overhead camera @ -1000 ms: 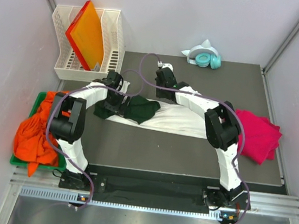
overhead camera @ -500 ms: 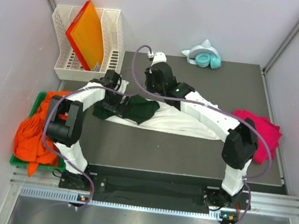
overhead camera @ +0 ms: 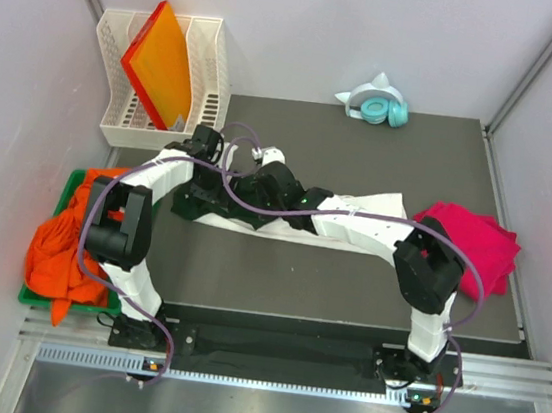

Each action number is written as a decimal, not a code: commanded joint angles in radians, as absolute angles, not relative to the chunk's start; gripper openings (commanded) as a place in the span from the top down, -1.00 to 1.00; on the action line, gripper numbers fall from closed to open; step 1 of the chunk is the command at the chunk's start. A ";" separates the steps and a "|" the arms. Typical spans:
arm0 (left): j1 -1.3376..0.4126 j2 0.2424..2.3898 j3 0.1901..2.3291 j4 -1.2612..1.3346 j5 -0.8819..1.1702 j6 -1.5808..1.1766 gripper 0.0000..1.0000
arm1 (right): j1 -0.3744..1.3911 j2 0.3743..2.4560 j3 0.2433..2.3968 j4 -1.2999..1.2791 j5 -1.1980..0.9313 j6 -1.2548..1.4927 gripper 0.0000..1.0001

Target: Fold and stack the t-shirts

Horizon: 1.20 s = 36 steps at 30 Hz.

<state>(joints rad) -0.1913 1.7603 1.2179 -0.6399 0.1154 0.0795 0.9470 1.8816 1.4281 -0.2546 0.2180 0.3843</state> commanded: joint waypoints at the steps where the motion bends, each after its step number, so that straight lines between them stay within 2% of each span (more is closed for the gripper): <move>1: -0.187 1.753 1.250 -0.641 0.126 0.060 -0.69 | 0.934 1.928 1.477 -0.206 0.226 0.405 0.91; 14: -0.187 1.753 1.193 -0.633 0.101 0.038 -0.68 | 0.835 2.088 1.565 -0.163 0.222 0.459 1.00; 36: -0.187 1.747 1.141 -0.658 0.046 0.066 -0.66 | 0.727 2.164 1.672 -0.166 0.186 0.454 1.00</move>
<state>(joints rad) -0.1898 1.7607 1.1557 -0.6353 0.0776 0.0547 0.7563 2.1414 1.6245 -0.1898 0.1928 0.4423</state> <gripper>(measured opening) 0.831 0.005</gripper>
